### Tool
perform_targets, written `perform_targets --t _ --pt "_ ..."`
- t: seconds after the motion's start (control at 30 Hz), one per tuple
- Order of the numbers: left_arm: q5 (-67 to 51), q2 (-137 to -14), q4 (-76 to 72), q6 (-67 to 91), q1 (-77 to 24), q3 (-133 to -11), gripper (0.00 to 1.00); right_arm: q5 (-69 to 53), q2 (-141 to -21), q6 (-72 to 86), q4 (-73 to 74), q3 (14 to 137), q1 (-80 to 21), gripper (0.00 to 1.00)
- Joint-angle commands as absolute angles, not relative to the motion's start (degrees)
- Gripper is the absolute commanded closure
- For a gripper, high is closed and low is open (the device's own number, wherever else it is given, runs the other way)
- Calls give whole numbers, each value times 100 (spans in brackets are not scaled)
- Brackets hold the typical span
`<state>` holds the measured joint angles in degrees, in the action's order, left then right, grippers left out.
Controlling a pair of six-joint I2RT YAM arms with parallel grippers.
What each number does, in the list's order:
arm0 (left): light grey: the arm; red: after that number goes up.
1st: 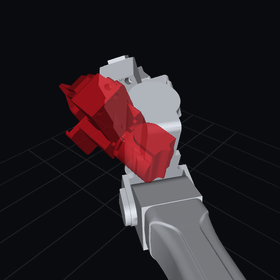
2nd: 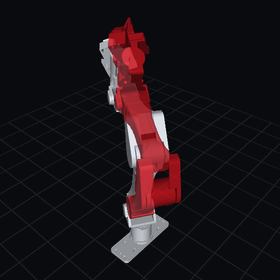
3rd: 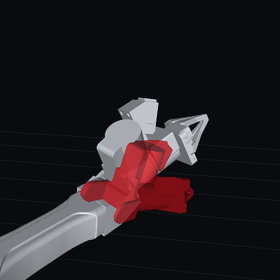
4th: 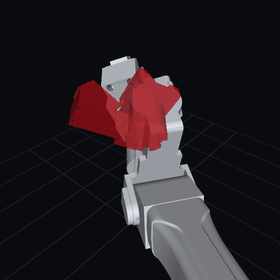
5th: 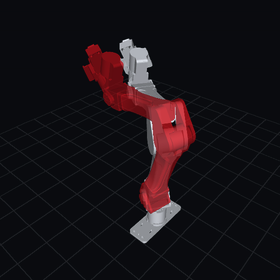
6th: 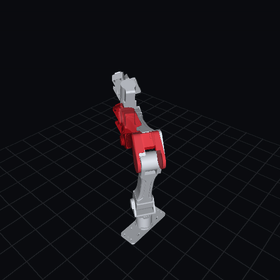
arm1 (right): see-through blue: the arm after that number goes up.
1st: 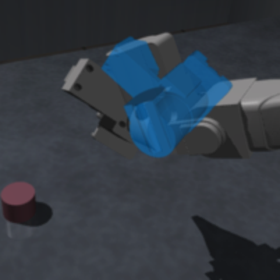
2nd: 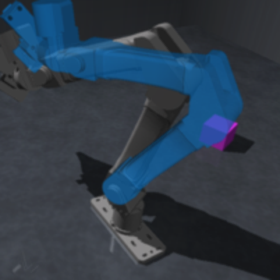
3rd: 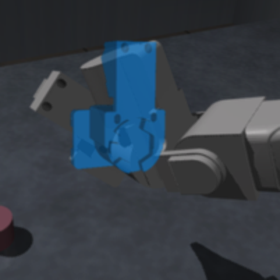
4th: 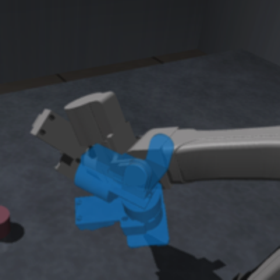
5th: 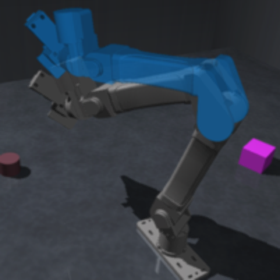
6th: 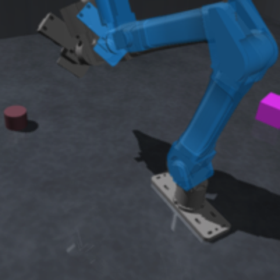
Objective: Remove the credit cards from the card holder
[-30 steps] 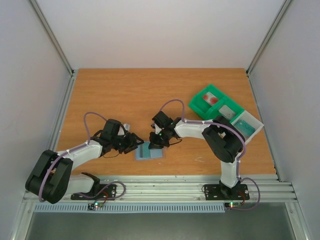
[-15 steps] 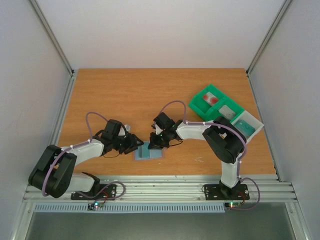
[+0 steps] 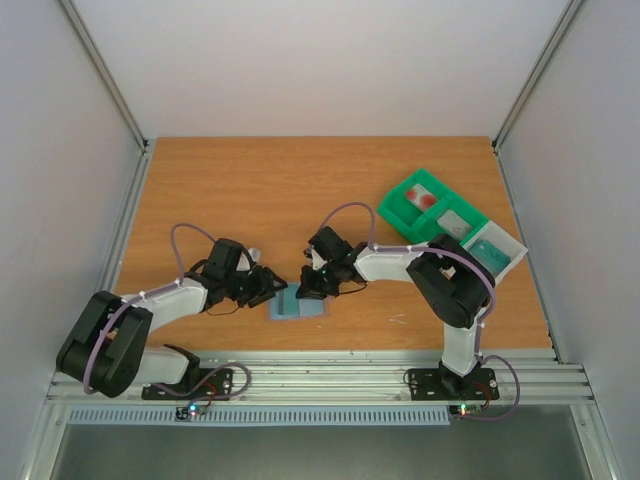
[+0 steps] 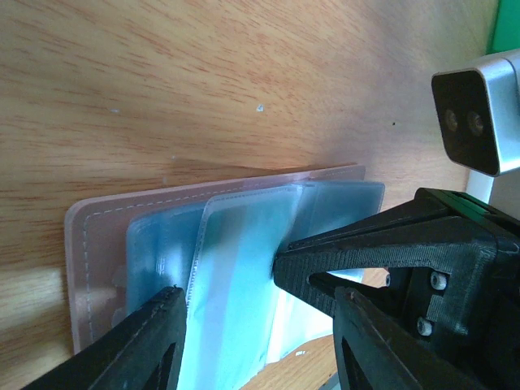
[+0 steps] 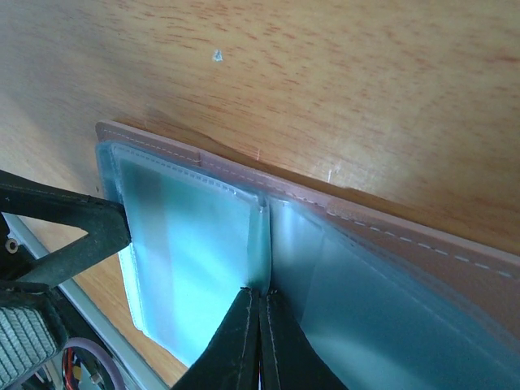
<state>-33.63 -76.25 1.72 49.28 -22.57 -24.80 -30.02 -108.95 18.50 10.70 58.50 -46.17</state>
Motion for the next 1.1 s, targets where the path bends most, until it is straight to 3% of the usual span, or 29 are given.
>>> perform_targets --t 0.0,0.4,0.67,1.07 --pt "-3241 -7465 156 4831 -2243 -2422 49 -2602 -11018 1932 1282 5584 -4675 99" --pt "-3353 -7617 62 4783 -2241 -2399 49 -2600 -10996 1966 1266 5573 -4671 99" --pt "-3556 -7626 -267 4873 -2244 -2404 57 -2629 -10998 1994 1228 5559 -4670 99" --pt "-3971 -7456 -373 5137 -2241 -2547 59 -2707 -10801 2046 1085 5494 -4670 96"
